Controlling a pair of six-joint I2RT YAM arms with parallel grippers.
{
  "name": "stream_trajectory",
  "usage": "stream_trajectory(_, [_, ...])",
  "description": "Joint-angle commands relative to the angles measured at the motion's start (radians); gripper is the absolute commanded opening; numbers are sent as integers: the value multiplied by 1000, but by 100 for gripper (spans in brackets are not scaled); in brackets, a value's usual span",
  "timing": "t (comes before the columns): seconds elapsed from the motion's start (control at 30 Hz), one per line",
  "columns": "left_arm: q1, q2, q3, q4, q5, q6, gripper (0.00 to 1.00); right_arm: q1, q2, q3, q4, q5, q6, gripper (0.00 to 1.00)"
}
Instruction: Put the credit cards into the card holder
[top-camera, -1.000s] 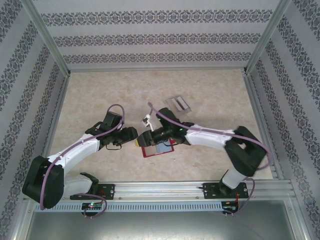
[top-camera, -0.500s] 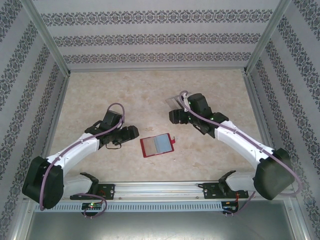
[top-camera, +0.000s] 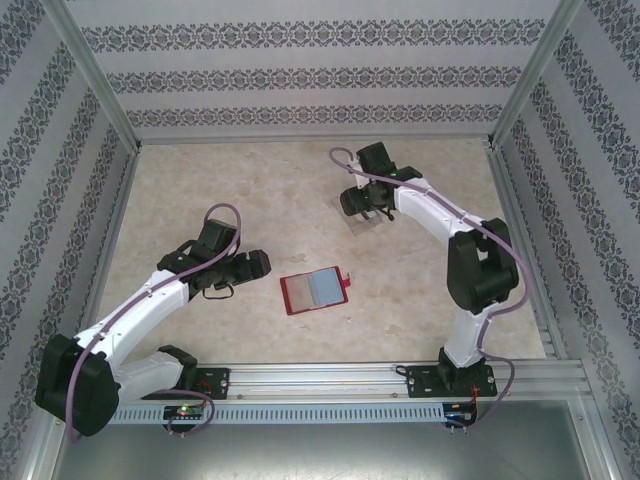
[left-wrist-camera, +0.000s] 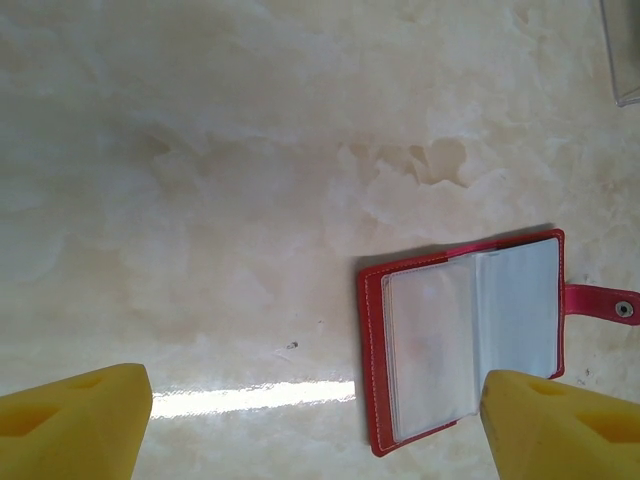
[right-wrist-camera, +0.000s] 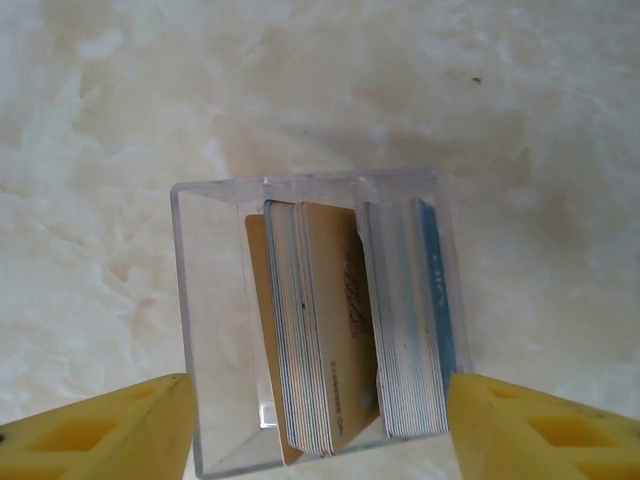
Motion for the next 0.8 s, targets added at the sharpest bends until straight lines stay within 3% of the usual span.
stream_trajectory(0.0, [11, -17, 15, -61, -36, 26, 87, 26, 50, 73, -103, 59, -65, 63])
stream_trajectory(0.3, [10, 11, 18, -29, -4, 36, 88, 82, 186, 160, -152, 379, -140, 65])
stream_trajectory(0.5, [11, 24, 25, -30, -5, 34, 89, 94, 178, 132, -113, 523, -150, 62])
stream_trajectory(0.7, [10, 27, 20, -30, -34, 31, 89, 109, 169, 129, -93, 586, -161, 56])
stream_trajectory(0.77, [11, 20, 12, -22, -27, 29, 89, 109, 173, 130, -91, 600, -163, 50])
